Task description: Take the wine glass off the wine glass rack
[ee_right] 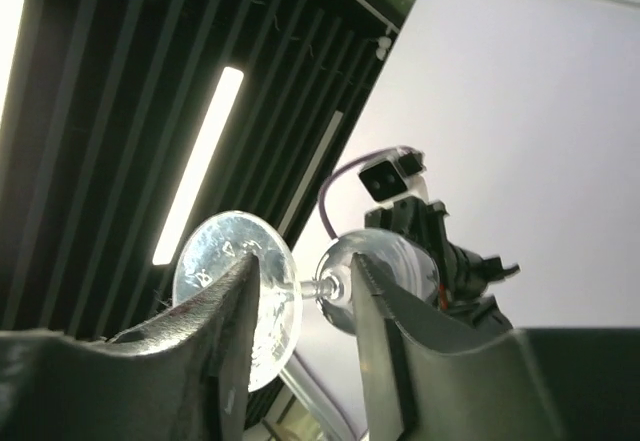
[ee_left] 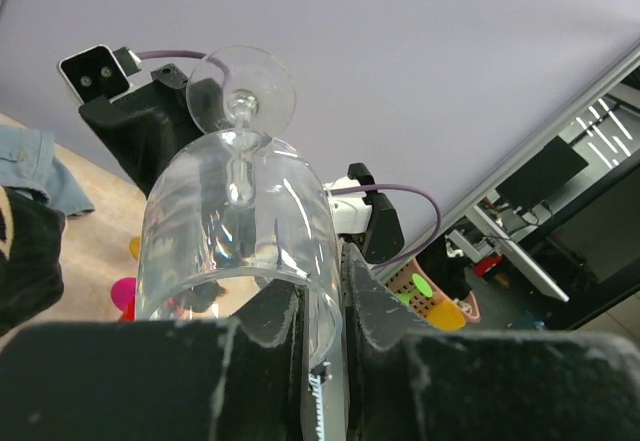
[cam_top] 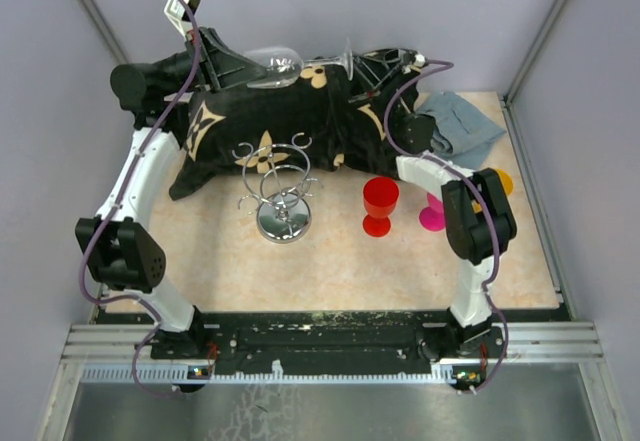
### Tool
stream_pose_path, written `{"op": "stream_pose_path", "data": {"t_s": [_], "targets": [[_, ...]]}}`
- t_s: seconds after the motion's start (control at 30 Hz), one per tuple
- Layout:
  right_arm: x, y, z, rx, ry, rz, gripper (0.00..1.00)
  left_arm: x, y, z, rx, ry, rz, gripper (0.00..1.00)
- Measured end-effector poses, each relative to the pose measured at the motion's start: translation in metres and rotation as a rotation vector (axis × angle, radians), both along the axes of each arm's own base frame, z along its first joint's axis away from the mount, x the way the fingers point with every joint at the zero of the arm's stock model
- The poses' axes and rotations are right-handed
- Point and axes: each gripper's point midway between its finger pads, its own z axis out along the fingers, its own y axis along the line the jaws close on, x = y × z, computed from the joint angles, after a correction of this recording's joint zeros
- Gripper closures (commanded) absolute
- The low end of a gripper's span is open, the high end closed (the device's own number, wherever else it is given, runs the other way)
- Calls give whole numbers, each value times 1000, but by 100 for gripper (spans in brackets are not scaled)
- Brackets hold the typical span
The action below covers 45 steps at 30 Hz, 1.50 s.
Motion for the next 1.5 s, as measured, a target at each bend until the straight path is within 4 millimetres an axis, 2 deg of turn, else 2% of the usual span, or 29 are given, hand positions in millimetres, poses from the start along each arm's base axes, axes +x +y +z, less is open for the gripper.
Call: {"op": "stream_pose_path", "data": {"t_s": [0.2,0.37,0.47,0.63,0.77,1.1,1.3,1.5], "targets": [[4,-2,-33,-110,25,-1,42,-6,0,8,41,-74,-2,100],[1,-15,-58,-220,28,-29,39,-17,-3,22,73,-180,-11,100],[-8,-23,-57,-310,-5,-59,39,-18,-4,23,105,-231,-9,100],[-32,-34,-31,-462,-84,-143,39,-9,-6,17,167,-269,16,100],[-41,-42,-24,-627,-88,-246,39,2,-8,8,216,-294,54,100],[-34,-80,-38,-1033,52,-487,38,15,-29,-23,364,-380,169,100],[-35,-115,-66,-1257,214,-631,36,17,-54,-56,506,-436,227,100],[-49,-153,-103,-1454,363,-729,35,-2,-87,-84,626,-522,199,100]]}}
